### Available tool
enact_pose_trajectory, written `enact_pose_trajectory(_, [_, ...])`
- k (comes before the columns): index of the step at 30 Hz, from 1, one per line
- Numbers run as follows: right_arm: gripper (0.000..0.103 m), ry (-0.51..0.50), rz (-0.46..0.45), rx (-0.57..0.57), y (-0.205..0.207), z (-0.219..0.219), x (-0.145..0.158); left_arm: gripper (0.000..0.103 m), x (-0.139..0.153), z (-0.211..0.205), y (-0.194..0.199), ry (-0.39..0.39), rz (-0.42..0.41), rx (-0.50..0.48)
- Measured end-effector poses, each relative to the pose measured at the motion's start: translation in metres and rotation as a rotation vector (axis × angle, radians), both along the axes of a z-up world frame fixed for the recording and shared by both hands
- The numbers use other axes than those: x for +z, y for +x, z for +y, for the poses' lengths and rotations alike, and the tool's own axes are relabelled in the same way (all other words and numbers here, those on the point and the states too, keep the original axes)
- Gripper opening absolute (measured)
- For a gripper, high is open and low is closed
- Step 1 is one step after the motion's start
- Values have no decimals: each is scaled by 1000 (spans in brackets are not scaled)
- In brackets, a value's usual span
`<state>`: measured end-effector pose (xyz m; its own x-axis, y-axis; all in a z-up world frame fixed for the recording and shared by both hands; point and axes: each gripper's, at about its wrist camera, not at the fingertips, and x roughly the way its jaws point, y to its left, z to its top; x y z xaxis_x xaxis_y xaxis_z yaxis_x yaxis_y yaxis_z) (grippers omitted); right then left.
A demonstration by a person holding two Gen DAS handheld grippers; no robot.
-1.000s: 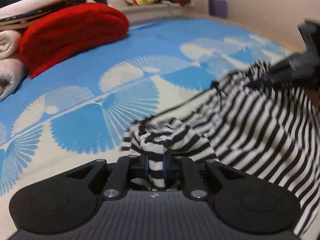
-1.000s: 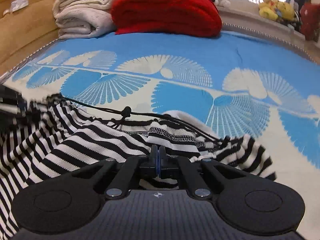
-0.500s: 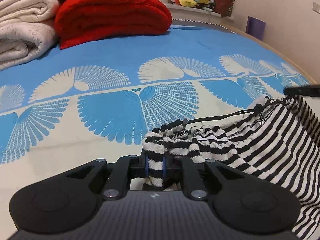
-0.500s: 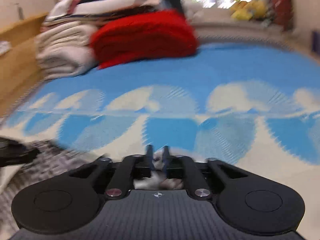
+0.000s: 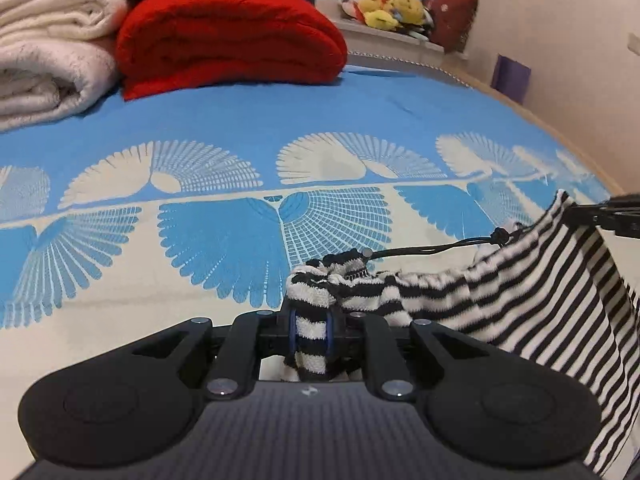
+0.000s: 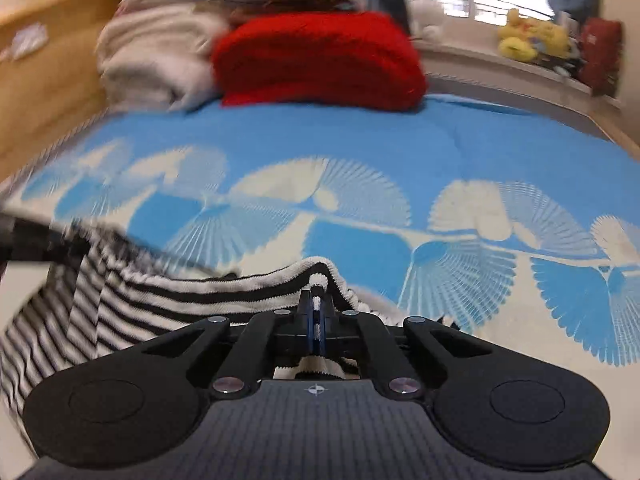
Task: Fold small clothes
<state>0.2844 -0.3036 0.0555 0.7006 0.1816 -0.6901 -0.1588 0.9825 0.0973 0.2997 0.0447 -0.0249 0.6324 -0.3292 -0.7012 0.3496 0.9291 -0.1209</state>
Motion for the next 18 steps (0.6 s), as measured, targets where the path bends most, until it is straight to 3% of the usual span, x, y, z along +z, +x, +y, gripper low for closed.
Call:
enact_pose_trajectory(2, [3,-21,44,-50,15,2,-29,17,-11,-3,5,25,23,10])
enact_pose_trajectory(5, [5,-62,54,-57,20,13,-64,33,-32,-8,9,92,50,15])
enact_pose_trajectory(6, [8,-88,36,-40,18,17,-62,50,-38,-6,10,100,64,16])
enact_pose_trajectory(7, [17,-101,31,-17,15,18,-56,64,-41,-5,10,112,65,26])
enact_pose_trajectory(8, [25,-82,28,-7,13,15,-47,71,-40,-1,10,125,56,39])
enact_pose_trajectory(9, [45,-29,14,-14,10,5,-35,81,-37,3,10,127,50,47])
enact_pose_trajectory(10, [62,17,-16,-41,3,-7,-23,84,-32,8,9,111,40,52])
enact_pose_trajectory(12, [69,77,-80,-120,-12,-37,1,84,-21,19,7,63,34,48])
enact_pose_trajectory(15, [67,142,-83,-288,-28,-82,10,85,-12,26,3,47,21,59])
enact_pose_trajectory(18, [46,132,47,-310,-26,-100,-14,85,-15,22,1,73,26,59])
